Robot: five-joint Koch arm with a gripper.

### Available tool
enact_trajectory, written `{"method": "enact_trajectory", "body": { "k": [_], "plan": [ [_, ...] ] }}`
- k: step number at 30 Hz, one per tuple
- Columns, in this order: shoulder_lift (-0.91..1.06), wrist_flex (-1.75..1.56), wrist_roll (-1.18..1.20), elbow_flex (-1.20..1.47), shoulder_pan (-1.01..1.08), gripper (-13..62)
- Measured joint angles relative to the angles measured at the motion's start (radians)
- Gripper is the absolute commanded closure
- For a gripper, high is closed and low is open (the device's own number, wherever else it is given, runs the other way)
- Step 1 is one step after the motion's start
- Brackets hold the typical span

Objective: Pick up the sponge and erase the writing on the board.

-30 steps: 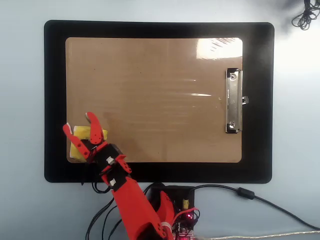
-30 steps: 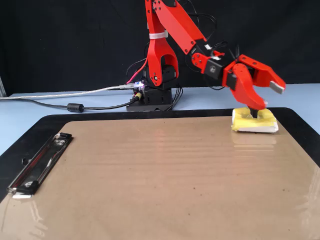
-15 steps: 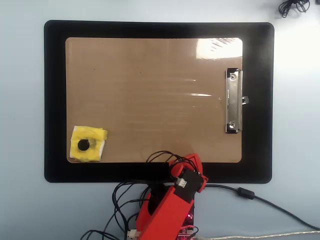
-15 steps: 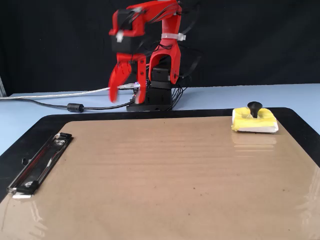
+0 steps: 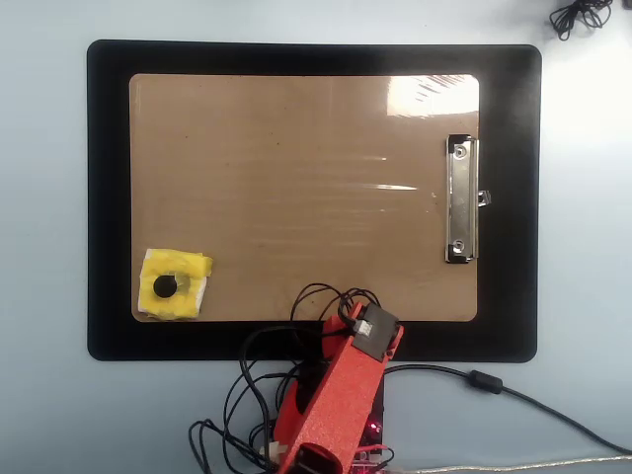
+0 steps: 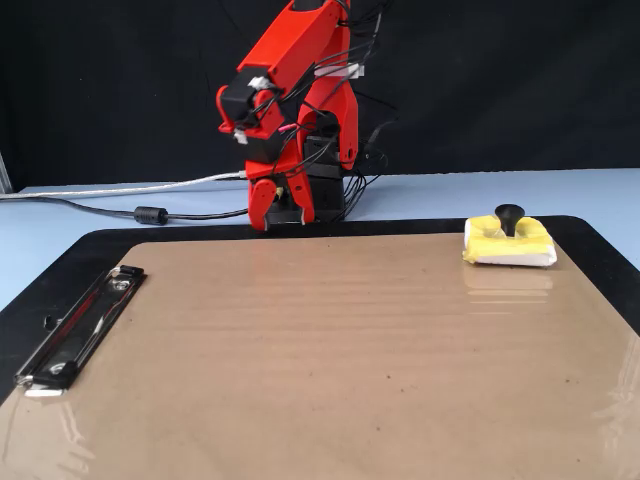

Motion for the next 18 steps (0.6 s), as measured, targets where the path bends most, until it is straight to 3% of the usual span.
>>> {"method": "enact_trajectory", "body": {
  "k": [14,18],
  "plan": [
    [0.270,-0.143,-0.603,0.187,-0.314,16.3],
    [0.460,-0.236,-0.798,0.307,-0.400,16.3]
  ]
}}
